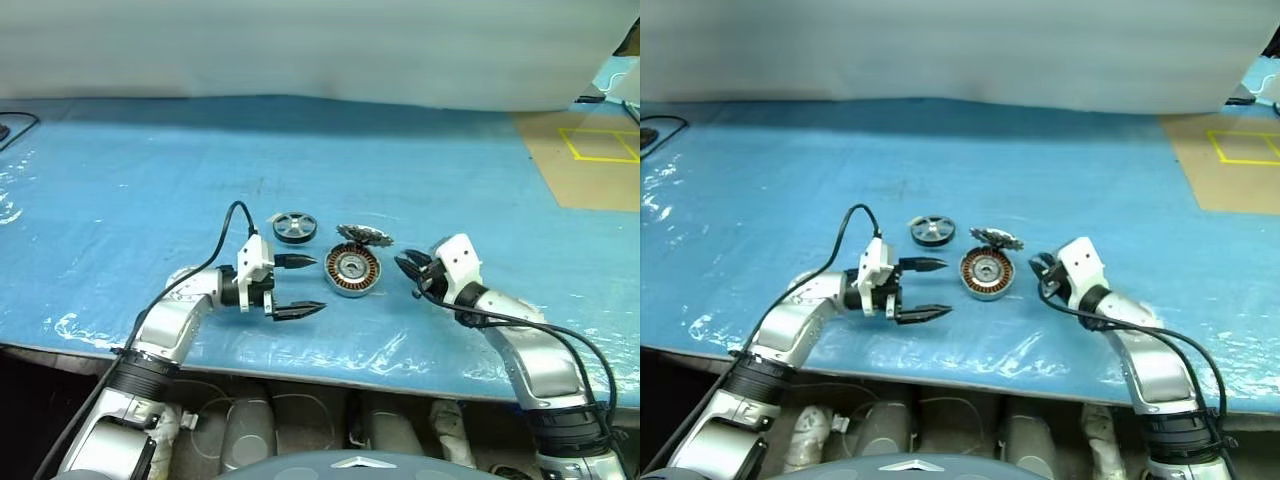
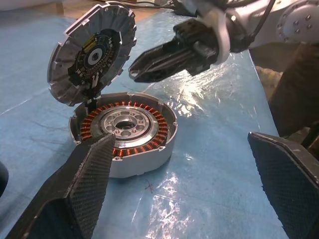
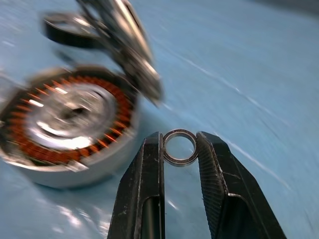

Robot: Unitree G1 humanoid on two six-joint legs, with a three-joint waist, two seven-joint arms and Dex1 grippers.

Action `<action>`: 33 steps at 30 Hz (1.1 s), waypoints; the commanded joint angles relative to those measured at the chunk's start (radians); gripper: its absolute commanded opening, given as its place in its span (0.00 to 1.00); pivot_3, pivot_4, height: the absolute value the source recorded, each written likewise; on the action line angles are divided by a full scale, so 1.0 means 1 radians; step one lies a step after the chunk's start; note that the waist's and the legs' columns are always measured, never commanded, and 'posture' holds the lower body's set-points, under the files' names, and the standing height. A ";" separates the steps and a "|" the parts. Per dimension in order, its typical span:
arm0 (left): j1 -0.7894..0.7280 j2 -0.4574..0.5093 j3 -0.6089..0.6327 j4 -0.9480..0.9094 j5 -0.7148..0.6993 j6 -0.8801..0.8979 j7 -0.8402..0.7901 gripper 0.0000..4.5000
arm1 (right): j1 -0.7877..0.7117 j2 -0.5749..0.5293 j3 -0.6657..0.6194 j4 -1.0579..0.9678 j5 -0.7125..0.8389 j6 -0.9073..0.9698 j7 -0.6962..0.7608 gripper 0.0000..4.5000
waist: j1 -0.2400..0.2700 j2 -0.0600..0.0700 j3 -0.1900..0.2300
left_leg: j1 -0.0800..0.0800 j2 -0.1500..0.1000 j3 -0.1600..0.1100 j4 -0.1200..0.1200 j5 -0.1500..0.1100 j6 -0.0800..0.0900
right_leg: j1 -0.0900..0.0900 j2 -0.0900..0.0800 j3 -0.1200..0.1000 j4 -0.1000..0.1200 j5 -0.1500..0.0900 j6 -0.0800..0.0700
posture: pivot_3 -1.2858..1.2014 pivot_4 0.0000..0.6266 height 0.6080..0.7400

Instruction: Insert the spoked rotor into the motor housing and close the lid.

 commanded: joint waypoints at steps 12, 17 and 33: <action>0.013 0.030 0.049 -0.024 -0.009 -0.035 0.016 1.00 | -0.120 -0.097 0.102 -0.065 0.144 0.138 0.152 0.13 | 0.001 0.000 0.000 | 0.000 0.000 0.000 -0.001 0.000 0.000 | 0.001 0.000 0.000 -0.001 0.000 0.000 | 0.52 0.24 1.00; 0.029 0.028 0.048 -0.031 -0.007 -0.035 0.022 1.00 | -0.111 -0.055 0.142 0.070 0.084 0.070 0.126 0.13 | -0.001 0.000 0.000 | 0.000 0.000 0.000 -0.001 0.000 0.000 | 0.000 0.000 0.000 -0.001 0.002 -0.004 | 0.52 0.24 1.00; 0.014 0.009 0.038 -0.020 -0.004 -0.035 0.031 1.00 | -0.175 0.077 0.171 0.221 0.009 0.002 0.066 0.13 | -0.002 0.000 0.000 | 0.001 0.000 0.000 0.001 0.000 0.000 | 0.000 0.000 0.000 0.001 0.003 -0.005 | 0.52 0.24 1.00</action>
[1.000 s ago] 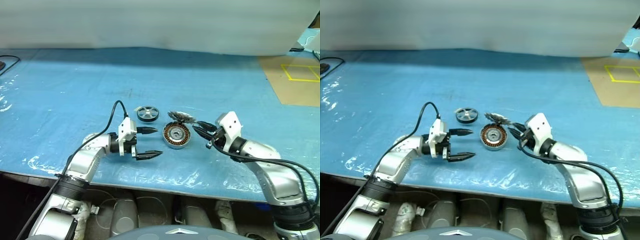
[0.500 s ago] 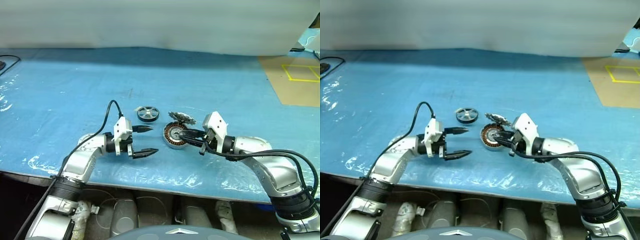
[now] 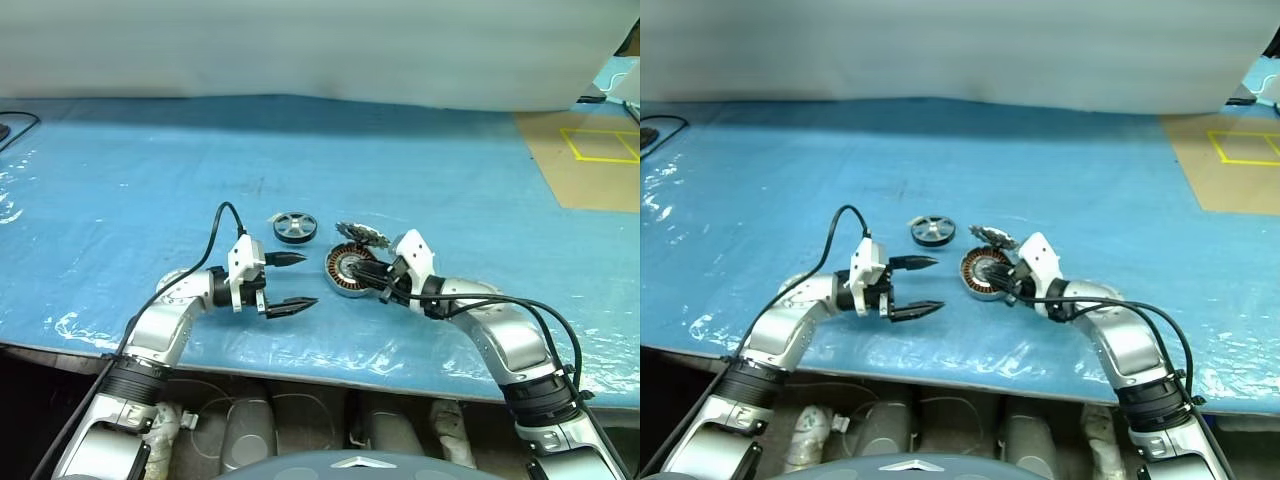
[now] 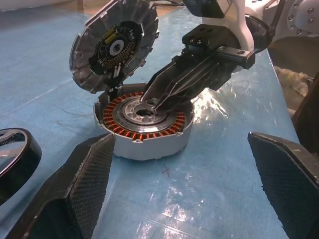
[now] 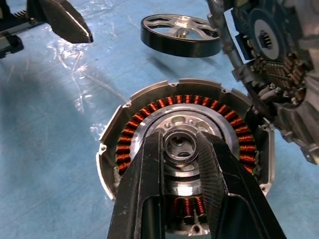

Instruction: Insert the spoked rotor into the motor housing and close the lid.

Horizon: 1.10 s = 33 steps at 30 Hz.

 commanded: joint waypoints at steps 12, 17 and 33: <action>0.002 -0.009 0.004 -0.017 0.004 -0.026 0.006 1.00 | -0.046 0.015 -0.002 -0.033 -0.025 0.008 -0.018 0.13 | 0.000 0.000 0.000 | 0.000 0.000 0.000 0.000 0.000 0.000 | 0.000 0.000 0.000 0.000 0.001 -0.001 | 0.52 0.24 1.00; 0.002 -0.009 0.003 -0.014 0.007 -0.030 0.007 1.00 | -0.046 0.009 -0.002 -0.029 -0.030 0.008 -0.010 0.13 | 0.000 0.000 0.000 | 0.000 0.000 0.000 0.000 0.000 0.000 | 0.000 0.000 0.000 0.001 0.001 -0.001 | 0.52 0.24 1.00; 0.000 -0.014 0.004 -0.010 0.012 -0.029 0.007 1.00 | -0.057 -0.013 0.028 -0.012 -0.055 -0.013 0.038 0.13 | 0.000 0.000 0.000 | 0.000 0.000 0.000 0.002 0.000 0.000 | 0.000 0.000 0.000 0.002 0.001 -0.001 | 0.52 0.24 1.00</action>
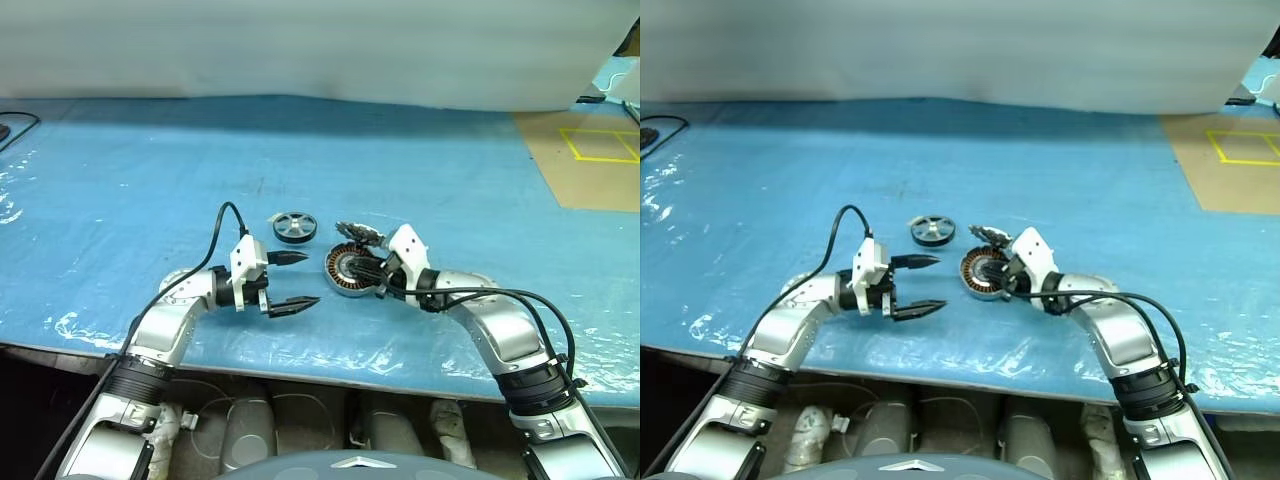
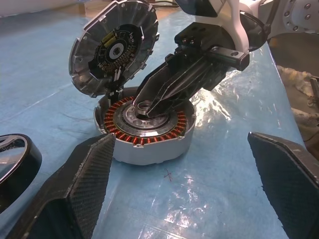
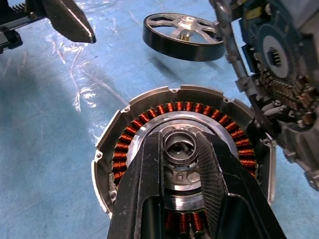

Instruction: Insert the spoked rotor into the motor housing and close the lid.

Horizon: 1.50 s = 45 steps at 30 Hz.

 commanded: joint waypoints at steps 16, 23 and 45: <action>0.005 0.000 0.002 -0.017 -0.001 -0.015 0.001 1.00 | -0.025 0.007 0.001 -0.013 -0.031 -0.034 0.004 0.13 | 0.000 0.000 0.000 | 0.000 0.000 0.000 0.000 0.000 0.000 | 0.000 0.000 0.000 0.001 -0.001 0.001 | 0.52 0.24 1.00; 0.007 0.000 0.002 -0.013 0.001 -0.021 0.000 1.00 | -0.029 0.016 0.001 -0.007 -0.035 -0.031 -0.003 0.13 | 0.000 0.000 0.000 | 0.000 0.000 0.000 0.000 0.000 0.000 | 0.000 0.000 0.000 0.001 0.000 0.001 | 0.52 0.24 1.00; 0.006 -0.002 -0.001 -0.016 0.004 -0.019 0.004 1.00 | -0.033 0.015 0.011 0.013 -0.069 -0.048 0.000 0.51 | 0.000 0.000 0.000 | 0.000 0.000 0.000 0.001 0.000 0.000 | 0.000 0.000 0.000 0.001 0.000 0.000 | 0.52 0.24 1.00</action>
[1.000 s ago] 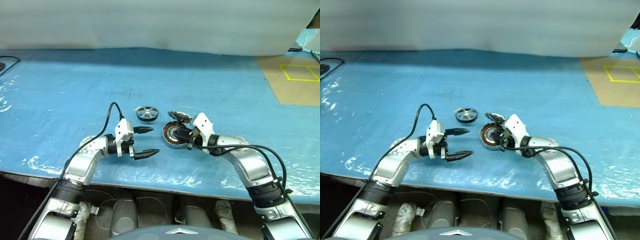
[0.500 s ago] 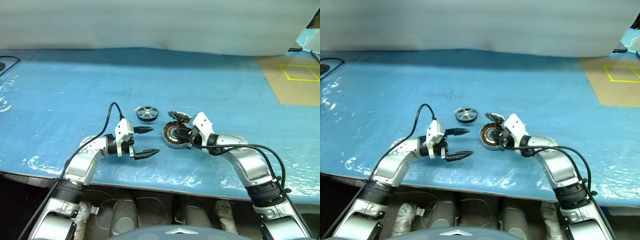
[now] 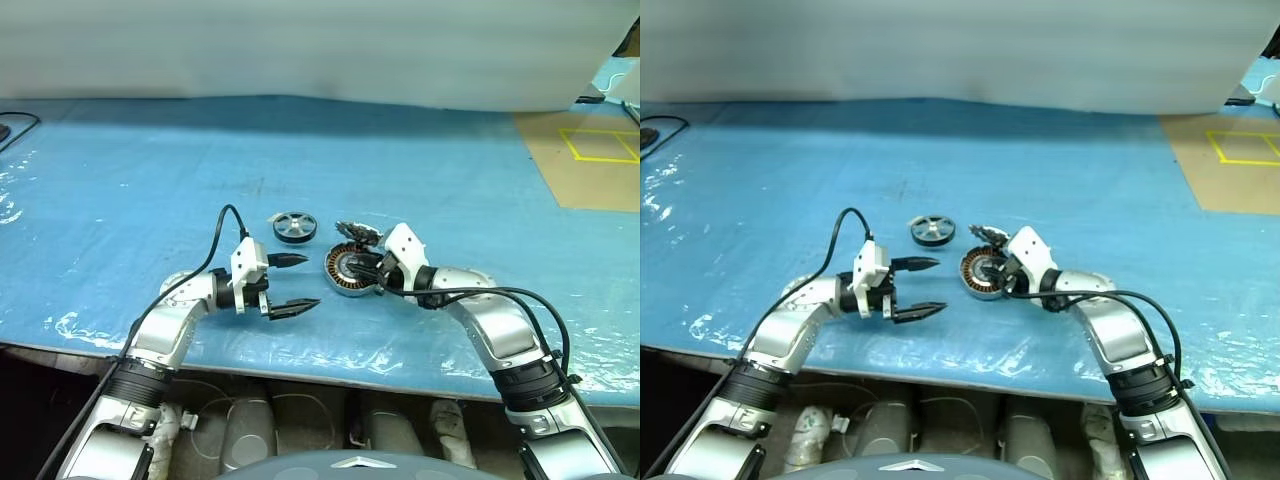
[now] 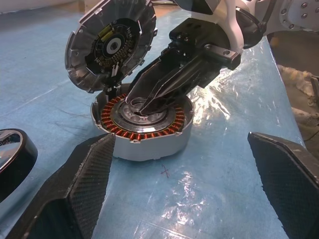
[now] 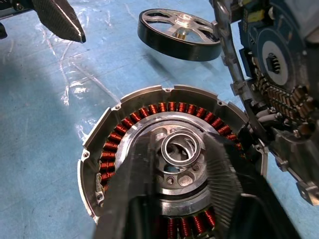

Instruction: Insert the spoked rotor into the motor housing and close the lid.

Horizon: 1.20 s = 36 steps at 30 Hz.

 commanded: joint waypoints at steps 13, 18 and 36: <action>-0.004 0.001 0.006 0.001 -0.005 -0.018 -0.005 1.00 | -0.010 0.024 -0.082 -0.054 0.082 -0.016 0.003 0.73 | 0.000 0.000 0.000 | 0.000 0.000 0.000 0.000 0.000 0.000 | 0.000 0.000 0.000 0.000 0.000 0.001 | 0.52 0.24 1.00; -0.004 0.001 0.007 0.005 -0.006 -0.016 -0.005 1.00 | 0.012 0.008 -0.071 -0.078 0.086 -0.027 0.023 0.64 | 0.000 0.000 0.000 | 0.000 0.000 0.000 0.000 0.000 0.000 | 0.000 0.000 0.000 0.000 0.000 0.000 | 0.52 0.24 1.00; -0.004 0.002 0.004 -0.013 -0.007 -0.002 0.001 1.00 | -0.012 0.043 -0.024 0.025 0.018 -0.050 -0.027 0.00 | 0.000 0.000 0.000 | 0.000 0.000 0.000 0.000 0.000 0.000 | 0.000 0.000 0.000 0.000 -0.001 0.002 | 0.52 0.24 1.00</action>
